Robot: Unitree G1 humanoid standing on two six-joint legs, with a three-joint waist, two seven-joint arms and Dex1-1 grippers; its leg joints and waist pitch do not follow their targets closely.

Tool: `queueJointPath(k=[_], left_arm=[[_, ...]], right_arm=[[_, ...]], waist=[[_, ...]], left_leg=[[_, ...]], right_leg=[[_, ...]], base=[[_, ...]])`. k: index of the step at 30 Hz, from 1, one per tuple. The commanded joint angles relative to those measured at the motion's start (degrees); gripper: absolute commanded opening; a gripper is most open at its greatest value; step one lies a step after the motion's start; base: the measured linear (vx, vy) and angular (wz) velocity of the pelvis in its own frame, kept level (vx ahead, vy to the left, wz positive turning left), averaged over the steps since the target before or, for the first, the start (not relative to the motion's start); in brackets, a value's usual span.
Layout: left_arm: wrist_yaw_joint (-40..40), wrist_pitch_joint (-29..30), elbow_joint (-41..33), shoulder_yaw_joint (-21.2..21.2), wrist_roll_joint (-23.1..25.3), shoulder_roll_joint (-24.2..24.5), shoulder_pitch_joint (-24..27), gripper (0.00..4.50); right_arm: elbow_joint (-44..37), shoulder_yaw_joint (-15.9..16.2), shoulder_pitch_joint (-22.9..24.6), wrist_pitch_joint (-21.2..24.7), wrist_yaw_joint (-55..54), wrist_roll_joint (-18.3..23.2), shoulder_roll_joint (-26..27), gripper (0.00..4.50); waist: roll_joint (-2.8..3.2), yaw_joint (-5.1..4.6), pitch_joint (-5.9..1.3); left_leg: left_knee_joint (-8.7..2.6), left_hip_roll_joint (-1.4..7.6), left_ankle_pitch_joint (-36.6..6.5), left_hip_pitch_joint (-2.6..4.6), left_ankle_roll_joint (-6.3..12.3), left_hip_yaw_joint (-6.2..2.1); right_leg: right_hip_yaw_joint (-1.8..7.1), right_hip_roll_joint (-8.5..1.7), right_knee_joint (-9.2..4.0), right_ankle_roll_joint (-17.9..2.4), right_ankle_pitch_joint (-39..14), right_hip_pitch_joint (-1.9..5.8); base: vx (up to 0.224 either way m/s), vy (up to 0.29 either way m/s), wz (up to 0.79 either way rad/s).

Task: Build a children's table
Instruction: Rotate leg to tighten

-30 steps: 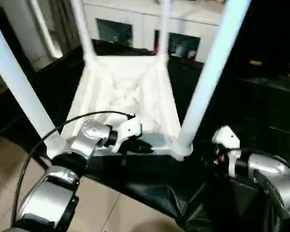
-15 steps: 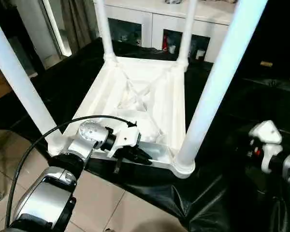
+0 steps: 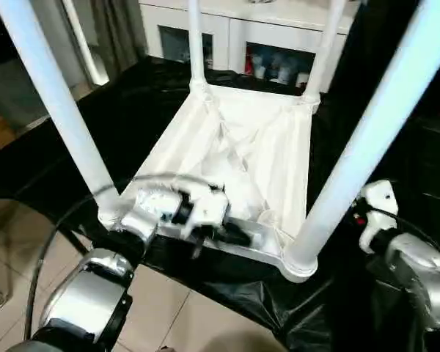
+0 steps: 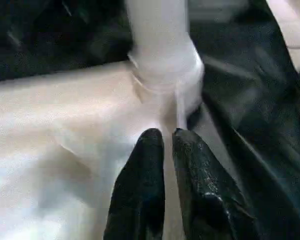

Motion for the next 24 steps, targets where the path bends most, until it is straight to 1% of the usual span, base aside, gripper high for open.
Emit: queueJointPath(k=[1, 2, 3, 4, 5, 6, 7, 8, 9, 10, 11, 12, 13, 14, 15, 16, 17, 18, 19, 20, 21, 22, 23, 24], left_arm=[[-0.7, 0.0, -1.1, 0.9, -1.3, 0.9, -0.4, 0.95], [-0.7, 0.5, -1.6, 1.5, -1.9, 1.2, -0.3, 1.06], [0.1, 3.4, -3.2, 2.9, -3.2, 2.1, 0.1, 1.19], [0.9, 4.8, -4.0, 3.5, -3.5, 2.5, 0.3, 1.28], [1.0, 5.0, -4.1, 3.6, -3.5, 2.6, 0.4, 1.28], [1.5, 8.2, -6.0, 4.8, -4.8, 3.1, 1.0, 1.33], [1.8, 10.3, -7.3, 5.5, -5.8, 3.3, 1.5, 1.4], [2.6, 12.4, -8.9, 6.1, -6.5, 3.7, 2.1, 1.4], [2.7, 12.6, -9.0, 6.1, -6.5, 3.8, 2.2, 1.5], [7.7, 18.8, -14.6, 8.4, -8.0, 4.7, 5.0, 1.69], [10.3, 20.2, -16.1, 9.1, -8.1, 5.0, 5.9, 1.69], [15.4, 21.5, -18.1, 10.9, -8.2, 5.0, 7.4, 1.75], [16.3, 21.6, -18.4, 11.3, -8.3, 4.9, 7.6, 1.85], [21.5, 23.0, -19.7, 13.2, -8.1, 4.6, 8.9, 1.99], [23.5, 25.9, -22.1, 14.1, -8.1, 4.9, 10.7, 1.99], [23.4, 27.5, -23.6, 14.3, -8.4, 5.2, 11.8, 1.99], [23.1, 29.0, -25.2, 14.5, -8.7, 5.5, 12.9, 1.99], [21.1, 33.4, -30.1, 13.8, -9.4, 6.6, 15.7, 1.99], [19.8, 35.6, -32.8, 13.3, -9.9, 7.3, 17.1, 1.99], [19.8, 35.6, -32.8, 13.3, -9.9, 7.3, 17.1, 1.99], [16.3, 41.3, -39.4, 11.4, -10.4, 9.8, 20.4, 1.99], [15.7, 42.0, -40.2, 11.0, -10.3, 10.3, 20.8, 1.99], [14.6, 43.8, -42.3, 9.4, -9.7, 12.0, 21.6, 1.99], [14.2, 44.2, -42.6, 8.9, -9.3, 12.6, 21.7, 1.99]], right_arm=[[0.6, -0.6, -1.5, -0.2, -1.5, -0.4, 0.8, 3.3], [0.9, -0.8, -2.3, -0.1, -2.1, -0.5, 1.4, 3.3], [1.6, -1.4, -3.9, -0.1, -3.5, -0.4, 2.4, 3.3], [1.7, -1.5, -4.3, 0.0, -4.1, -0.3, 2.7, 3.3], [1.7, -1.5, -4.4, 0.0, -4.2, -0.3, 2.8, 3.3], [1.9, -1.7, -4.8, -0.2, -4.9, -0.3, 3.1, 3.3], [1.9, -1.6, -5.1, -0.4, -5.4, -0.2, 3.2, 3.3], [1.9, -1.6, -5.2, -0.5, -6.0, -0.3, 3.4, 3.3], [1.9, -1.6, -5.2, -0.5, -6.1, -0.3, 3.4, 3.3], [1.7, -2.6, -5.5, -0.9, -9.1, -0.4, 4.6, 3.3], [1.6, -3.2, -5.6, -0.9, -10.4, -0.5, 5.1, 3.3], [1.2, -4.2, -5.7, -0.7, -13.1, -0.8, 6.2, 3.3], [1.1, -4.4, -5.7, -0.7, -13.6, -0.8, 6.3, 3.3], [0.6, -5.0, -5.7, 0.0, -15.2, -0.7, 7.2, 3.3], [-0.2, -4.1, -5.4, 0.7, -14.7, -1.0, 7.3, 3.3], [-0.6, -3.3, -5.2, 0.7, -14.1, -1.3, 7.4, 3.3], [-1.1, -2.5, -4.9, 0.6, -13.4, -1.5, 7.4, 3.3], [-1.3, -1.5, -5.3, 0.9, -12.6, -1.1, 7.7, 3.3], [-1.1, -1.2, -5.8, 1.1, -12.4, -0.8, 8.0, 3.3], [-1.1, -1.2, -5.8, 1.1, -12.4, -0.8, 8.0, 3.3], [0.9, 0.0, -8.3, 1.5, -11.5, -0.8, 8.0, 3.3], [1.5, 0.3, -8.8, 1.4, -11.3, -1.0, 7.9, 3.3], [3.8, 1.4, -10.7, 1.3, -10.6, -2.0, 7.6, 3.3], [4.7, 1.9, -11.4, 1.2, -10.4, -2.5, 7.4, 3.3]], waist=[[-1.3, -0.03, -3.45], [-1.14, -0.29, -3.43], [-1.2, -0.43, -3.48], [-1.12, -0.47, -3.5], [-1.04, -0.59, -3.5], [-1.2, -0.62, -3.52], [-1.1, -0.64, -3.54], [-1.07, -0.59, -3.53], [-1.07, -0.66, -3.5], [-0.87, -0.62, -3.54], [-0.79, -0.87, -3.52], [-0.79, -0.99, -3.61], [-0.49, -1.22, -3.61], [-0.41, -1.32, -3.63], [-0.5, -1.47, -3.51], [-0.25, -1.41, -3.5], [-0.39, -1.52, -3.43], [-0.49, -1.61, -3.42], [-0.52, -1.56, -3.45], [-0.35, -1.89, -3.37], [-0.3, -1.99, -3.43], [-0.51, -2.45, -3.42], [-0.52, -2.57, -3.28], [-0.24, -2.56, -3.18]], left_leg=[[-3.59, 1.14, -9.2, 0.47, 3.37, -0.2], [-3.58, 1.08, -9.1, 0.5, 3.45, -0.12], [-3.58, 1.1, -8.8, 0.47, 3.38, -0.14], [-3.6, 1.17, -8.7, 0.56, 3.26, -0.12], [-3.55, 1.19, -8.3, 0.6, 3.37, -0.12], [-3.53, 1.14, -8.2, 0.61, 3.43, -0.09], [-3.48, 1.12, -7.6, 0.62, 3.55, -0.04], [-3.46, 1.05, -7.6, 0.64, 3.65, 0.0], [-3.43, 1.05, -7.3, 0.61, 3.77, 0.02], [-3.47, 1.18, -7.4, 0.66, 3.56, -0.01], [-3.48, 1.12, -7.6, 0.6, 3.69, -0.05], [-3.48, 1.14, -7.7, 0.58, 3.63, -0.13], [-3.5, 1.03, -7.8, 0.63, 3.3, -0.15], [-3.54, 0.95, -8.4, 0.69, 2.76, -0.18], [-3.65, 0.94, -9.1, 0.7, 2.36, -0.2], [-3.67, 0.84, -9.3, 0.78, 2.21, -0.24], [-3.77, 0.85, -9.4, 0.69, 2.01, -0.26], [-3.84, 0.89, -9.4, 0.74, 1.82, -0.23], [-3.89, 1.02, -9.3, 0.72, 1.84, -0.31], [-4.03, 1.02, -9.2, 0.53, 1.93, -0.37], [-3.9, 0.94, -9.3, 0.82, 1.81, -0.21], [-4.09, 0.95, -8.7, 0.34, 1.82, -0.46], [-3.97, 0.97, -9.9, 0.81, 1.64, -0.2], [-4.11, 0.91, -10.8, 0.88, 1.1, -0.24]], right_leg=[[0.81, -1.95, -3.03, -15.3, -4.9, 2.96], [0.82, -1.83, -3.14, -15.2, -5.3, 2.85], [0.81, -1.84, -2.98, -15.3, -5.2, 2.88], [0.81, -1.83, -2.94, -15.4, -5.0, 2.86], [0.81, -1.77, -2.87, -15.6, -4.2, 2.81], [0.8, -1.68, -2.88, -15.6, -4.0, 2.82], [0.81, -1.68, -2.68, -16.2, -3.0, 2.81], [0.8, -1.64, -2.76, -16.2, -3.1, 2.78], [0.83, -1.6, -2.73, -16.3, -2.6, 2.77], [0.84, -1.7, -2.55, -16.4, -2.3, 2.83], [0.85, -1.68, -2.63, -16.4, -2.1, 2.68], [0.85, -1.71, -2.59, -16.3, -2.0, 2.81], [0.87, -1.56, -2.79, -16.0, -2.0, 2.72], [0.83, -1.42, -2.82, -15.6, -2.7, 2.79], [0.82, -1.34, -2.98, -15.2, -3.6, 2.81], [0.82, -1.31, -3.09, -14.9, -4.2, 2.72], [0.87, -1.26, -3.18, -14.4, -4.7, 2.74], [0.91, -1.2, -3.11, -14.1, -4.6, 2.69], [0.91, -1.32, -3.0, -14.1, -4.5, 2.76], [0.91, -1.32, -3.03, -14.0, -4.9, 2.68], [0.92, -1.16, -3.13, -14.0, -5.0, 2.44], [0.9, -1.25, -2.85, -14.3, -4.6, 2.78], [0.96, -1.11, -3.22, -14.2, -6.1, 2.26], [0.96, -1.1, -3.3, -14.1, -7.8, 2.2]], base=[[0.0, 0.0, 0.0], [0.0, 0.0, 0.0], [0.0, 0.0, 0.0], [0.0, 0.0, 0.0], [0.0, 0.0, 0.0], [0.0, 0.0, 0.0], [0.0, 0.0, 0.0], [0.0, 0.0, 0.0], [0.0, 0.0, 0.0], [0.0, 0.0, 0.0], [0.0, 0.0, 0.0], [0.0, 0.0, 0.0], [0.0, 0.0, 0.0], [0.0, 0.0, 0.0], [0.0, 0.0, 0.0], [0.0, 0.0, 0.0], [0.0, 0.0, 0.0], [0.0, 0.0, 0.0], [0.0, 0.0, 0.0], [0.0, 0.0, 0.0], [0.0, 0.0, 0.0], [0.0, 0.0, 0.0], [0.0, 0.0, 0.0], [0.0, 0.0, 0.0]])
